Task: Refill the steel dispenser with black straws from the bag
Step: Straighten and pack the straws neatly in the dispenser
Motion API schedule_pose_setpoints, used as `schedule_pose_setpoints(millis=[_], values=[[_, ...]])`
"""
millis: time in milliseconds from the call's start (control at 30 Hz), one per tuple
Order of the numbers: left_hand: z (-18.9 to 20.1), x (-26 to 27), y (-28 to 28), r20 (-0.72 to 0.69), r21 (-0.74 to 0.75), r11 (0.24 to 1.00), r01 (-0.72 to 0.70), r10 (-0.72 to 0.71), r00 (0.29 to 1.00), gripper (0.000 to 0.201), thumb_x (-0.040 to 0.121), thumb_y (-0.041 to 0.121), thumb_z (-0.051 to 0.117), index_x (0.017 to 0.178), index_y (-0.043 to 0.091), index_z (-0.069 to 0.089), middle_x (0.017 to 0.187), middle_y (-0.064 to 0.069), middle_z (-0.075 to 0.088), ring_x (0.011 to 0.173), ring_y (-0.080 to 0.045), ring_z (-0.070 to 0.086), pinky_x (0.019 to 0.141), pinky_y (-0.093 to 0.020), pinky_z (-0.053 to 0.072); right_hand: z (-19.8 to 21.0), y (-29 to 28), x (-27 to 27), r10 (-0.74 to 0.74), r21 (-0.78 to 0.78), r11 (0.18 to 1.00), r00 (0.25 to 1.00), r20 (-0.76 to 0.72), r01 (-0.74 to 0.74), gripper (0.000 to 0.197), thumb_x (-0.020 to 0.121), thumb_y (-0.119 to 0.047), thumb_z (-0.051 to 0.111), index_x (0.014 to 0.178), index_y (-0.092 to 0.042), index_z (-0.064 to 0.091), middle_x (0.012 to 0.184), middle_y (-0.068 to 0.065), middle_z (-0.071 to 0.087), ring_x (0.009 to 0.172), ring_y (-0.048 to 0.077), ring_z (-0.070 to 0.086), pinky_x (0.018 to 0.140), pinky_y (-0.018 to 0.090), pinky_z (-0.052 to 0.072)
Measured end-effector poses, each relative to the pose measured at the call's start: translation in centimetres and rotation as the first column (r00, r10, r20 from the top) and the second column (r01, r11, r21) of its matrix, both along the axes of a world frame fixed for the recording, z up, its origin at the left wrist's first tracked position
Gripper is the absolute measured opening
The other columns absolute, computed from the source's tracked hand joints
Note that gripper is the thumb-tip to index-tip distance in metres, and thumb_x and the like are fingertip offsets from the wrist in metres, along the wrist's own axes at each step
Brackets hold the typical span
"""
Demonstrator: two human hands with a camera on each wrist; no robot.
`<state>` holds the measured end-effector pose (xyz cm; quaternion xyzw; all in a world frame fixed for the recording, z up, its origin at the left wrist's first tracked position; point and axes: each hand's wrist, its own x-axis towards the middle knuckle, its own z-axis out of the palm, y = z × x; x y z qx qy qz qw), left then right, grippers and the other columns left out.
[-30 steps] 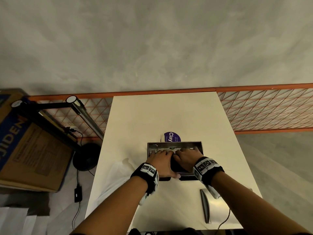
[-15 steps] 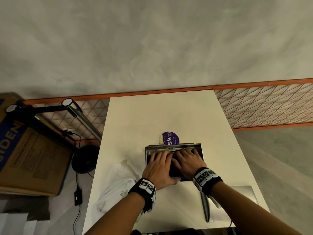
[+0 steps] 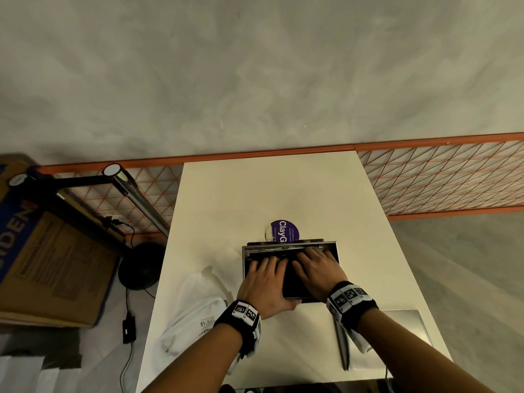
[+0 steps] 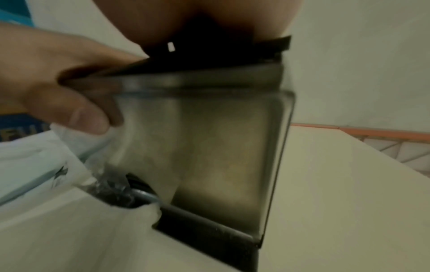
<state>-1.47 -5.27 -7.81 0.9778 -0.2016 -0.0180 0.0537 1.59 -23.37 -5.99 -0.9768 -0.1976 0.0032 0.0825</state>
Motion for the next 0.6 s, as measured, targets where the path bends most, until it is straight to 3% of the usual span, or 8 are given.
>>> schedule_pose_setpoints(millis=[100,333,467,600], values=[[0.0,-0.1,0.0,0.008,0.004,1.000,-0.003,0.003,1.000,0.095,0.068,0.083,0.050,0.138,0.018,0.049,0.122,-0.001,0.058,0.109,-0.024,0.054,0.096,-0.044,0.041,-0.4,-1.1,-0.6,-0.115,0.126,0.987,0.990,0.080,0.105,0.027,0.097,-0.035,0.037,0.087,-0.021,0.058,0.089,-0.001,0.059,0.085,0.024,0.057,0.079,0.037,0.049],[-0.2,-0.7,-0.1,0.011,-0.013,1.000,0.017,-0.016,1.000,0.093,0.072,0.081,0.049,0.140,0.017,0.050,0.125,0.001,0.059,0.109,-0.021,0.056,0.098,-0.042,0.041,-1.2,-0.5,-1.5,-0.128,0.162,0.978,0.991,-0.022,0.130,0.029,0.097,-0.038,0.034,0.087,-0.022,0.057,0.089,-0.001,0.059,0.087,0.024,0.057,0.081,0.038,0.048],[-0.2,-0.6,0.0,0.014,-0.004,0.999,0.042,-0.042,0.999,0.096,0.074,0.080,0.049,0.144,0.014,0.049,0.136,0.000,0.058,0.121,-0.020,0.055,0.105,-0.044,0.039,-1.0,0.0,-0.7,-0.028,-0.046,0.999,0.998,-0.057,0.025,0.038,0.097,-0.041,0.027,0.093,-0.023,0.060,0.094,0.001,0.062,0.089,0.026,0.062,0.079,0.040,0.047],[0.0,-0.6,-0.1,0.009,-0.002,0.999,0.044,-0.044,0.999,0.094,0.073,0.077,0.051,0.143,0.015,0.049,0.141,-0.001,0.051,0.130,-0.022,0.047,0.116,-0.051,0.029,-0.7,0.4,-0.1,0.038,-0.258,0.963,0.988,-0.147,-0.076,0.051,0.094,-0.046,0.011,0.105,-0.027,0.057,0.106,0.002,0.060,0.105,0.030,0.055,0.086,0.049,0.034]])
